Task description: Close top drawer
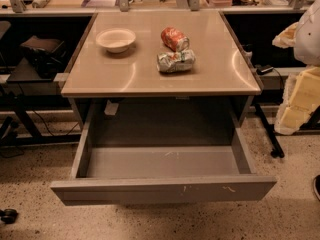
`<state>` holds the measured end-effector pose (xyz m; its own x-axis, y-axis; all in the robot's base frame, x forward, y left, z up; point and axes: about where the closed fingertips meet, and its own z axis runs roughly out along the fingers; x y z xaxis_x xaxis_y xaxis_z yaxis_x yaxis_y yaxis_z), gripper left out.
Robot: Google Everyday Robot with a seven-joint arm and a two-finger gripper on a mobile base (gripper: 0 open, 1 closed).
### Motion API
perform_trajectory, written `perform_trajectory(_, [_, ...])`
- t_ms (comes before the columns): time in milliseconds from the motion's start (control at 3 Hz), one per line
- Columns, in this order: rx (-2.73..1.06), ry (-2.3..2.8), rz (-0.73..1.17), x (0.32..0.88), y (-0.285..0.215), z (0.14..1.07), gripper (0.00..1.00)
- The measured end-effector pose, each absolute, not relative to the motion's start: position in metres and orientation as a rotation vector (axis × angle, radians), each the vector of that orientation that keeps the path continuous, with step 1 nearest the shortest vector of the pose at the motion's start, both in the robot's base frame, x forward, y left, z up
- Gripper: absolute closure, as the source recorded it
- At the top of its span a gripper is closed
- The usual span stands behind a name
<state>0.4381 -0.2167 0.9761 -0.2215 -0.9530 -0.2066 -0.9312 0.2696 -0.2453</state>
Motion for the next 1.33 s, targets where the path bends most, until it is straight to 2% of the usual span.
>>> perform_trajectory(667, [-1.713,2.225,-0.073,0.427,-0.222,0.948,0.00])
perform_trajectory(1333, [-1.529,2.167,0.102,0.356,-0.250,0.837,0.00])
